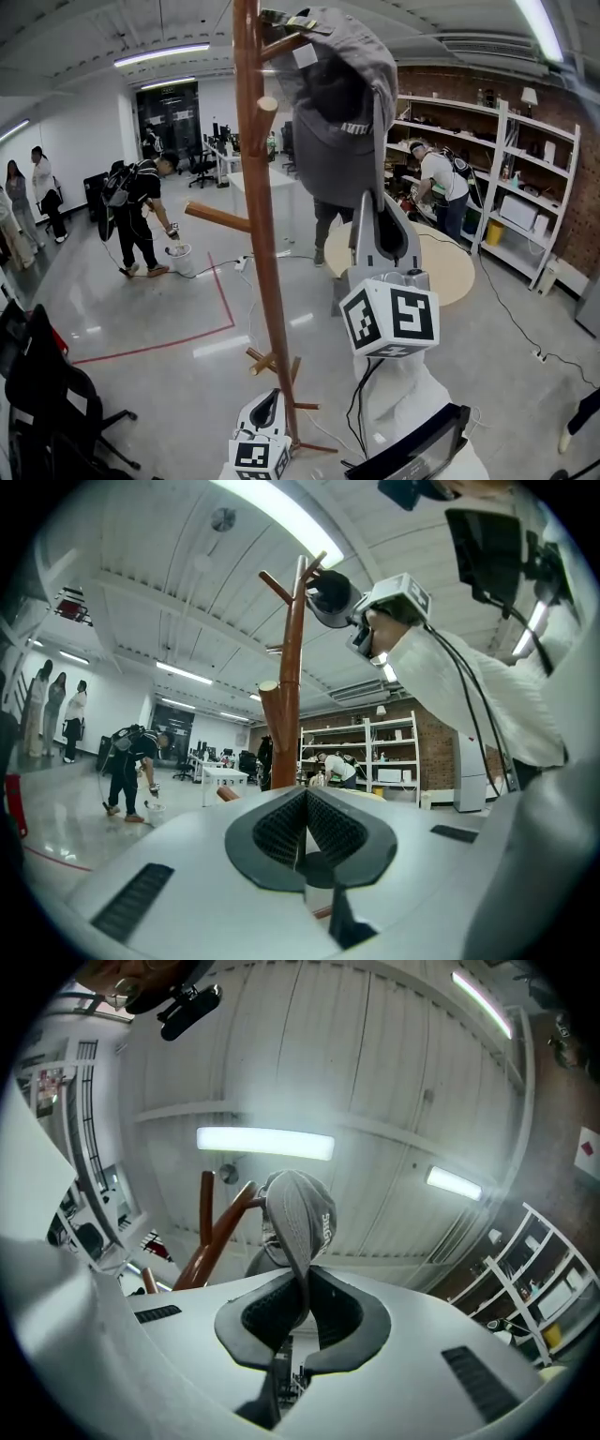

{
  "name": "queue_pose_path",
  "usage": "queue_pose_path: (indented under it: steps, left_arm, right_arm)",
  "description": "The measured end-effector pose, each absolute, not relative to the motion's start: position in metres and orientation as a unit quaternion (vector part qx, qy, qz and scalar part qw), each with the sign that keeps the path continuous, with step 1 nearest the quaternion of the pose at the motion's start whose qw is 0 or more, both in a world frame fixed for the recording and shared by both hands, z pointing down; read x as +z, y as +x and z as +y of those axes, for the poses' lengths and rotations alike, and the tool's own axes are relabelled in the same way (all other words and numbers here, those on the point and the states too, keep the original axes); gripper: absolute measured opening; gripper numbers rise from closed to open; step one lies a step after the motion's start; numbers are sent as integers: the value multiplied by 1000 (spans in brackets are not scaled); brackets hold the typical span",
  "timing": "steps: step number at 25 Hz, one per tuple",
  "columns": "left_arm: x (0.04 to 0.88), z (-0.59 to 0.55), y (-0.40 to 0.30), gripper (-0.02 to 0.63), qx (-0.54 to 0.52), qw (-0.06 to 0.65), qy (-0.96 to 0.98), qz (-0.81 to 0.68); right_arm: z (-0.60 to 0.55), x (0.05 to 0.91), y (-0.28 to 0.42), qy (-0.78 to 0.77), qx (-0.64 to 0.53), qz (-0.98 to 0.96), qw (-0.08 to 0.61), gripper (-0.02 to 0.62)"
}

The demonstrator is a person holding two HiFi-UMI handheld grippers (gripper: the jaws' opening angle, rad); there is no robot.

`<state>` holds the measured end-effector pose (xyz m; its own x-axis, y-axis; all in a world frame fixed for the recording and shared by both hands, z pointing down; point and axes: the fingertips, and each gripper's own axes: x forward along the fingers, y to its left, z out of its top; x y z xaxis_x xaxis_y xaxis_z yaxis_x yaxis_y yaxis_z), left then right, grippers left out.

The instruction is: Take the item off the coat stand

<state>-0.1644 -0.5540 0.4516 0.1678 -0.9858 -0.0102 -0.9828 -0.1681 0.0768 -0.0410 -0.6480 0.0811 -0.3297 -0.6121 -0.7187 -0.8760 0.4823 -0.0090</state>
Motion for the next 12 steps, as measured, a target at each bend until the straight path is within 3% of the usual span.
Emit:
queue_pose_path:
  steps: [5, 12]
  left_arm:
    - [452, -557, -174, 0, -33, 23, 759, -649]
    - [450, -562, -170, 0, -36, 26, 763, -645]
  right_arm:
    - [-652, 73, -31, -467, 169, 791, 359, 23]
    - [-654, 115, -25, -477, 151, 800, 333, 23]
